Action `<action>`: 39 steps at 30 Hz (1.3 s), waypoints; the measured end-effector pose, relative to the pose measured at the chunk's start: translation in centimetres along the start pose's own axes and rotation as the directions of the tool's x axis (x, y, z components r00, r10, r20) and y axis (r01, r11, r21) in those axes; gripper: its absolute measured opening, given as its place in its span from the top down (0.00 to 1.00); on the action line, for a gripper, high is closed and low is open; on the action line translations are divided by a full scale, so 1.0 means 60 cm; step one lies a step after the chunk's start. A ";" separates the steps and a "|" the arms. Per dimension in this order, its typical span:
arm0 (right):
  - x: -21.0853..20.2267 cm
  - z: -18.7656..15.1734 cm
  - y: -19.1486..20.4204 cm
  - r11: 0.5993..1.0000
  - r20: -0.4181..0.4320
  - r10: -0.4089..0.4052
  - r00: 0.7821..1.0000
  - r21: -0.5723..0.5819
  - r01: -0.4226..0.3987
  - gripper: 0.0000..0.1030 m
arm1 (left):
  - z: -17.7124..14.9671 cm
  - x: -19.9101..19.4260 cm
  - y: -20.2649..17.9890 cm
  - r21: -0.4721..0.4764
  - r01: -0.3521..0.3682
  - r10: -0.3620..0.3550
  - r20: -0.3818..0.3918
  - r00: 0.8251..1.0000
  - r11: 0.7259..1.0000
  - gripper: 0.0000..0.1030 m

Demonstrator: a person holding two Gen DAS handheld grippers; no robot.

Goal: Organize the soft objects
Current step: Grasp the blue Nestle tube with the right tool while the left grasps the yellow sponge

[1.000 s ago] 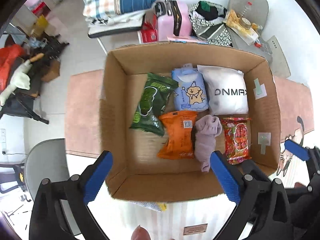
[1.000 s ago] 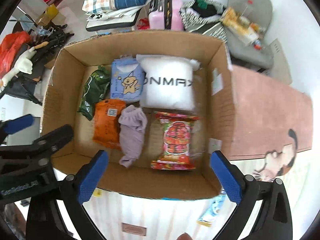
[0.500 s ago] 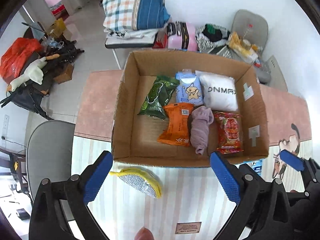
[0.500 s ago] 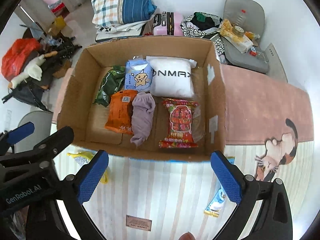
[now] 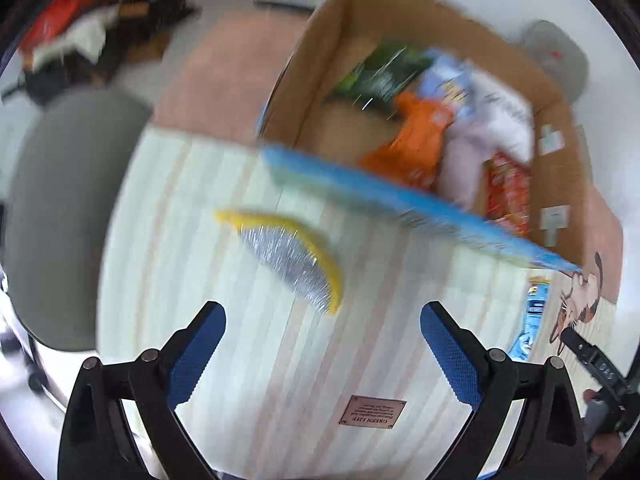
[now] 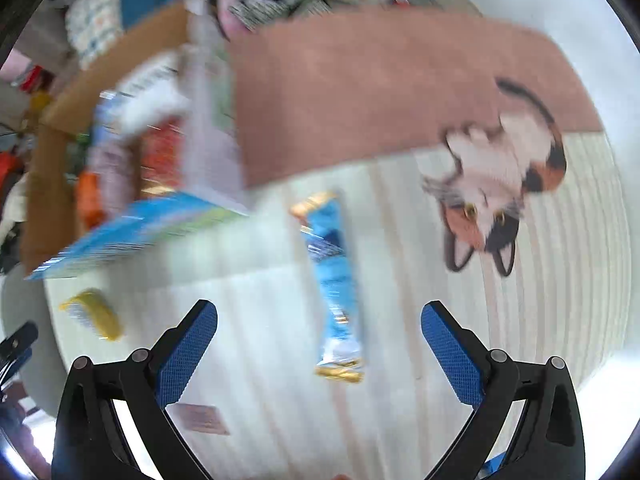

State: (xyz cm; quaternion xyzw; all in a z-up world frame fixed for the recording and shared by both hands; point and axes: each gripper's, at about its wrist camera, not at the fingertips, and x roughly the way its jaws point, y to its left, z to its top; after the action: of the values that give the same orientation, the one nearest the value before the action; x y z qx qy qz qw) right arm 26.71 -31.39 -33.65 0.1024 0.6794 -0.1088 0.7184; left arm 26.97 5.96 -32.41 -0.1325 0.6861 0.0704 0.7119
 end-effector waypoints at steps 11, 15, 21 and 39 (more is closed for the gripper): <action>0.141 0.024 -0.011 1.000 -0.123 -0.002 0.992 0.012 0.003 0.03 | 0.035 0.169 0.027 -0.125 -0.037 0.017 -0.156 0.988 0.992 0.03; 0.160 0.028 0.006 0.999 -0.153 -0.047 0.987 -0.033 0.042 0.41 | 0.027 0.182 0.024 -0.081 -0.083 0.069 -0.154 0.986 0.993 0.03; 0.164 0.005 0.014 0.994 -0.181 -0.075 0.981 -0.091 0.059 0.68 | -0.006 0.176 0.044 -0.027 -0.128 0.122 -0.162 0.979 0.991 0.03; 0.162 -0.038 0.102 0.984 -0.227 -0.068 0.972 -0.175 0.028 0.75 | -0.024 0.193 0.054 -0.122 0.011 -0.034 -0.184 0.982 0.992 0.53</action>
State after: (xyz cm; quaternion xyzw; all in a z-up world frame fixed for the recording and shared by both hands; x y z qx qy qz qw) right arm 26.87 -25.07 -43.47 0.0361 0.7677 -0.0549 0.6374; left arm 25.24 7.73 -44.25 -0.1890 0.7423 0.0910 0.6364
